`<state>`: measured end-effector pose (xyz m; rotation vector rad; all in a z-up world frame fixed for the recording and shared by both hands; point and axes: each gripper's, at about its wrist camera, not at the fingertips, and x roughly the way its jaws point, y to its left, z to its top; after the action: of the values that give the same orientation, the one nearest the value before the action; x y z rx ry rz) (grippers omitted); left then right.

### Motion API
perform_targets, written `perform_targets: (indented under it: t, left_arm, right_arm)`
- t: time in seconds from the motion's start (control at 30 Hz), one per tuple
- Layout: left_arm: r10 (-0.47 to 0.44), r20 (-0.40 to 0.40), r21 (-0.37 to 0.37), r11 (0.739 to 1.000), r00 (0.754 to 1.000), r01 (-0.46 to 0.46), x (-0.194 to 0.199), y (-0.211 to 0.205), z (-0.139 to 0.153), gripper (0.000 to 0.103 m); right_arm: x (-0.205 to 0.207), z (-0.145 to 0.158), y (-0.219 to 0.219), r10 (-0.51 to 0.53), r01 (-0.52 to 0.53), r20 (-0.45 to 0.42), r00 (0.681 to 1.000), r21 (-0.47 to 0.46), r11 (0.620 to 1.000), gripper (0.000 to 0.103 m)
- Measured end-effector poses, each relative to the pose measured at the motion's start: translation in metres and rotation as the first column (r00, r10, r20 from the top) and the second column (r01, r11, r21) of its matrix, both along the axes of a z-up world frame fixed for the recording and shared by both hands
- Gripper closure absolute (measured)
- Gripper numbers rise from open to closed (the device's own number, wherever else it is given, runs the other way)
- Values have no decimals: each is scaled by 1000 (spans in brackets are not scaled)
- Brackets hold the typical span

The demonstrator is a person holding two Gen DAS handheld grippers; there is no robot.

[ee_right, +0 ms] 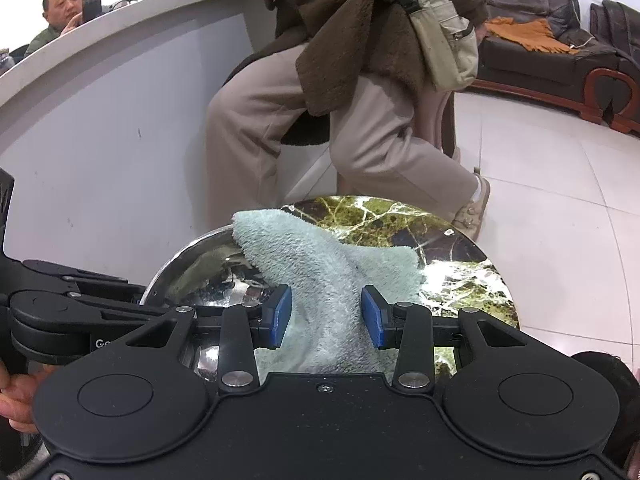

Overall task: Clean bowl
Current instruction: 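Hold the bowl rim with the left gripper while the right gripper rubs the towel against the inner wall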

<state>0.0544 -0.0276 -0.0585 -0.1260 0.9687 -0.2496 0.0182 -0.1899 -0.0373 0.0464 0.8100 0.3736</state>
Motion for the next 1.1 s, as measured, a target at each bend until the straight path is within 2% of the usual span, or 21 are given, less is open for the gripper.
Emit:
perform_targets:
  t: [1.1]
  left_arm:
    - [-3, -6, -3, 1000, 1000, 3, 5, 2, 2, 83]
  right_arm:
    - [1, 6, -2, 37, -37, -14, 999, -33, 999, 65]
